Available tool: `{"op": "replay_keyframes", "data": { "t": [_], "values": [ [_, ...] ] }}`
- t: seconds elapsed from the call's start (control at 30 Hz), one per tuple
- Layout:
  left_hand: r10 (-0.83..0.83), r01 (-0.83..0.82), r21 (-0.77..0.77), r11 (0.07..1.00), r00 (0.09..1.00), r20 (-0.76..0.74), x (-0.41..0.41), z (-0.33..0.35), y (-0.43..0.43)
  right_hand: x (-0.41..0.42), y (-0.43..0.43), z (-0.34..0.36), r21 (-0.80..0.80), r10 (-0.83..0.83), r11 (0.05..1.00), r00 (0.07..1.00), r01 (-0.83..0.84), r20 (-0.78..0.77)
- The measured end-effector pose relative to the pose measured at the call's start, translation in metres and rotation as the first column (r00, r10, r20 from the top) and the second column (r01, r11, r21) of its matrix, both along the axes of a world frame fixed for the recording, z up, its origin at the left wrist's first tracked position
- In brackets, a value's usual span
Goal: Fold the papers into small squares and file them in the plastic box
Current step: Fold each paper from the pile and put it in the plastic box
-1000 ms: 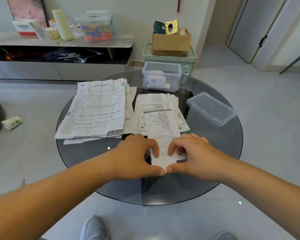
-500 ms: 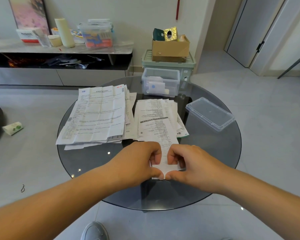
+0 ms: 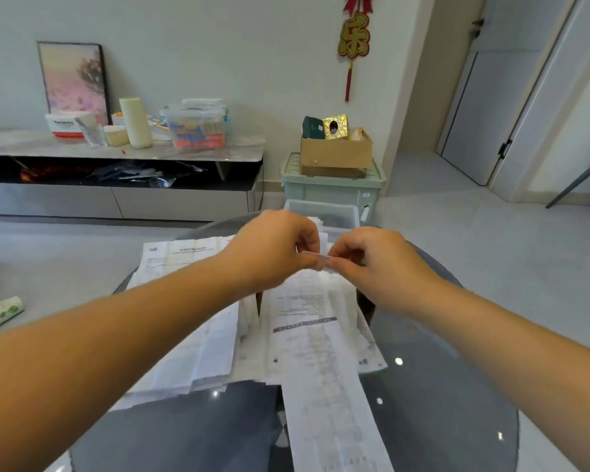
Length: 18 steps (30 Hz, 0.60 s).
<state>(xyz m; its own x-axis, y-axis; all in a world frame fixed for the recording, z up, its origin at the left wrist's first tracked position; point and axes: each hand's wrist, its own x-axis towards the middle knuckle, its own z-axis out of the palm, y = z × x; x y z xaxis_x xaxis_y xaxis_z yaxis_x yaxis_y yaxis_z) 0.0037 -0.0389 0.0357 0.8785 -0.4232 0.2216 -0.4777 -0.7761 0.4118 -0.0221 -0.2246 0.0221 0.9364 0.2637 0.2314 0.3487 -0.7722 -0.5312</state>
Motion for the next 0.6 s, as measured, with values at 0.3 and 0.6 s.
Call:
{"op": "replay_keyframes", "data": {
  "t": [0.3,0.6],
  "values": [
    [0.158,-0.151,0.358,0.921,0.987,0.011,0.139,-0.021,0.0,0.171,-0.003,-0.004,-0.027,-0.163,0.986,0.984,0.165,0.073],
    [0.112,-0.052,0.439,0.897,0.988,-0.111,0.163,-0.052,-0.004,0.202,-0.001,-0.033,-0.04,-0.228,0.972,0.969,0.233,0.099]
  ]
}}
